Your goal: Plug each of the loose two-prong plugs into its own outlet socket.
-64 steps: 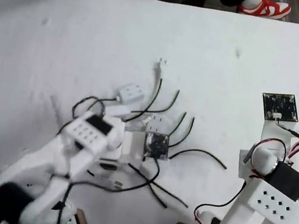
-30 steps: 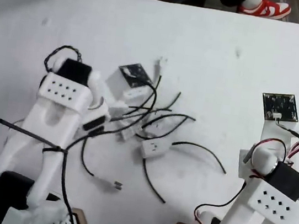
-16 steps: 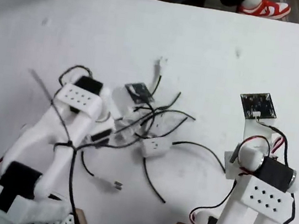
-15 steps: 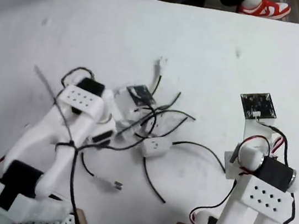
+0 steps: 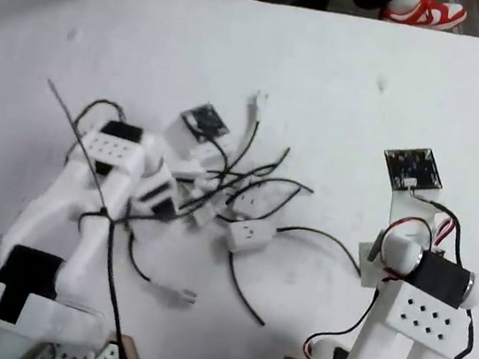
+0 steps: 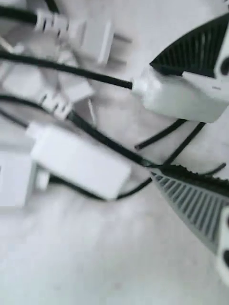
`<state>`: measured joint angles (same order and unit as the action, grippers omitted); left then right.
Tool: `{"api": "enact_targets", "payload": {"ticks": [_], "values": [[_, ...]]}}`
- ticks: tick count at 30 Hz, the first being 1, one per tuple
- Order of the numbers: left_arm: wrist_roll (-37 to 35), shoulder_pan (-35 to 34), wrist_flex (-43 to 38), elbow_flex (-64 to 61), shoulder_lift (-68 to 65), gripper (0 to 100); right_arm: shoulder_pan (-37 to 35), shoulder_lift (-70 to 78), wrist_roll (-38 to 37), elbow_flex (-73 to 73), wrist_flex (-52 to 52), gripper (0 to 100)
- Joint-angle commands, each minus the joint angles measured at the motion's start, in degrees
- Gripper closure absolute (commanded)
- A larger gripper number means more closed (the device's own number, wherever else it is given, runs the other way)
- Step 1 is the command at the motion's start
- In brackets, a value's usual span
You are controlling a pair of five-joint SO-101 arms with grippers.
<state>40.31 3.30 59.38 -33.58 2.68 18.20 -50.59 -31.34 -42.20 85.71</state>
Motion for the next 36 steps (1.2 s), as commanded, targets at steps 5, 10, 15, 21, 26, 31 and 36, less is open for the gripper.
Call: {"api": "enact_targets", "payload": {"ticks": [5, 10, 15, 21, 26, 31, 36], "values": [[1.4, -7.9, -7.0, 0.5, 0.6, 70, -0.1, 0.1, -0.4, 0.3, -0.7, 93.9], [1.5, -7.7, 5.3, 6.9, 0.6, 70, -0.1, 0.1, -0.4, 0.3, -0.7, 93.9], [3.5, -5.8, 18.9, 14.5, 0.6, 70, -0.1, 0.1, -0.4, 0.3, -0.7, 93.9], [9.8, -3.8, 23.6, 14.9, 0.1, 70, -0.1, 0.1, -0.4, 0.3, -0.6, 93.9], [12.8, -3.8, 15.0, 6.2, 0.1, 70, -0.1, 0.1, -0.4, 0.2, -0.6, 93.9], [13.3, -3.7, 8.2, 0.0, 0.1, 70, 0.0, 0.1, -0.4, 0.2, -0.6, 93.9], [13.3, -2.5, 5.3, -2.4, 0.1, 81, 0.0, 0.1, -0.4, 0.2, -0.5, 93.9]]}}
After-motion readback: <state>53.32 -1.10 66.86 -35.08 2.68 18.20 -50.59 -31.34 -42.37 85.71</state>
